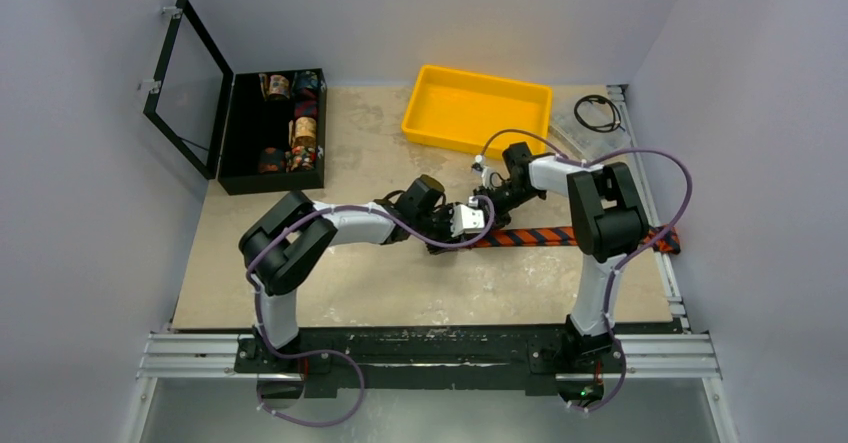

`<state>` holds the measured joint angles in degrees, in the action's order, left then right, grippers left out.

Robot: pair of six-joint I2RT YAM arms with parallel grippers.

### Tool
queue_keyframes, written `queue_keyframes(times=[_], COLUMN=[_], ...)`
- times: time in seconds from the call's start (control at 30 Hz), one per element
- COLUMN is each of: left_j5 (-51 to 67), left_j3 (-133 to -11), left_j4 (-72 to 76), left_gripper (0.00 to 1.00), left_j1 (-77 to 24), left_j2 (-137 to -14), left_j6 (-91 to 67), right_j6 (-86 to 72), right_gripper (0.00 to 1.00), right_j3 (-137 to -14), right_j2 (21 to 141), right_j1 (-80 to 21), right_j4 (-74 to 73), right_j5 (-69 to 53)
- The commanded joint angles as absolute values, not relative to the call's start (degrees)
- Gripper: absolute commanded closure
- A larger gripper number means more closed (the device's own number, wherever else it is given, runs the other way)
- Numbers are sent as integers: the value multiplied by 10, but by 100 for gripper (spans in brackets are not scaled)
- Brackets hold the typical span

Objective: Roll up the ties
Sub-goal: Roll the tie at the center of the board.

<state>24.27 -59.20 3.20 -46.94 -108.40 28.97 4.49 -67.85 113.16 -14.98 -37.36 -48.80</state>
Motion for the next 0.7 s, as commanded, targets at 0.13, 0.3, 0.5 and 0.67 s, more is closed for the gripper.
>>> queue_keyframes(times=[0.13, 0.3, 0.5, 0.67], left_j5=[349, 367, 335, 310], left_j3=[-553, -530, -585, -615], left_j4=[27, 92, 93, 68], left_gripper=[42, 35, 29, 39], left_j1=[-425, -426, -450, -467], left_j2=[-1071, -1040, -1082, -1109], left_j6=[297, 296, 268, 266], right_j6=[133, 141, 145, 148], right_gripper=[100, 100, 100, 100], right_j3=[-705, -700, -701, -704], right_j2=[1164, 1168, 1162, 1156], right_j1=[-165, -174, -179, -180], right_j4=[-384, -380, -379, -385], right_j5=[-377, -368, -368, -384])
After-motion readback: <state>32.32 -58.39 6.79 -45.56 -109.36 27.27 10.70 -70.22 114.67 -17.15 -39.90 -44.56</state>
